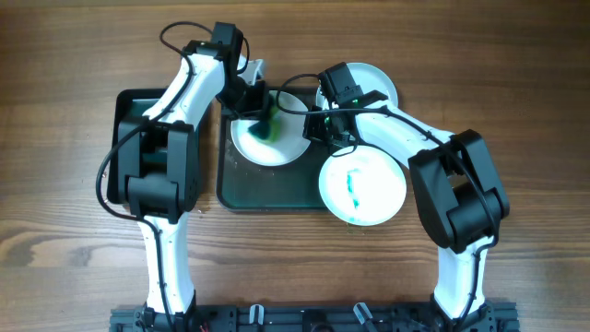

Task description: Clean dirty plates on tray and stack at the side

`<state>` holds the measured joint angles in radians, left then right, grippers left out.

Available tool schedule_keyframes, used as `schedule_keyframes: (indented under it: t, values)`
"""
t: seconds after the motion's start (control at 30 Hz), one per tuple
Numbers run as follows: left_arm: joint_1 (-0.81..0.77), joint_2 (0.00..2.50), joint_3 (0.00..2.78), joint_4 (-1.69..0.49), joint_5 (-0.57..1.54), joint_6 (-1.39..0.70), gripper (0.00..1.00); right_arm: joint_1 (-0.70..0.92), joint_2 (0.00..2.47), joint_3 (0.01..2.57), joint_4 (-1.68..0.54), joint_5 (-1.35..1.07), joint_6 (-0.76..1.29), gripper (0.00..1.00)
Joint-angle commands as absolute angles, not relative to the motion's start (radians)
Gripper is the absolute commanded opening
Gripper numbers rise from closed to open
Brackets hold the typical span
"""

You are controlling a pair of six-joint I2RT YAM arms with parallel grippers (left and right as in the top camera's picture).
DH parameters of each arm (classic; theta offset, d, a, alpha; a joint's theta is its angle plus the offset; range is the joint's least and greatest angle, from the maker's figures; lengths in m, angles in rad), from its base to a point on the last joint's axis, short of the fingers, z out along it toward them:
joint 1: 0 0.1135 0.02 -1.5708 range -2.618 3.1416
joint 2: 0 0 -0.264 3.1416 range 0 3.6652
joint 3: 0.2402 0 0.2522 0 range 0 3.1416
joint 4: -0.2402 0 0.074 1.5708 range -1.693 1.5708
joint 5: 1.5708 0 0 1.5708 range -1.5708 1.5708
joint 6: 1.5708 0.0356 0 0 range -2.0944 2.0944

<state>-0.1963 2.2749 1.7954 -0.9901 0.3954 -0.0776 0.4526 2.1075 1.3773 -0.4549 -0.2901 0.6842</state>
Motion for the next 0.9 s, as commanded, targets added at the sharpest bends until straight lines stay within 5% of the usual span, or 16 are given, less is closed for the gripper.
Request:
schedule_keyframes:
  t: [0.0,0.43,0.87]
  values:
    - [-0.193,2.292,1.798,-1.033,-0.001,-0.360,0.04,0.451,2.136,1.363,-0.469,-0.226,0.669,0.04]
    - [-0.190,1.935,1.902,-1.142,-0.006,-0.397,0.04,0.467,1.995,1.363,-0.514,-0.211,0.495,0.04]
    - [-0.189,1.953,1.897,-1.143,-0.013,-0.398,0.04,0.954,1.730,1.363,-0.734,1.221,0.301,0.04]
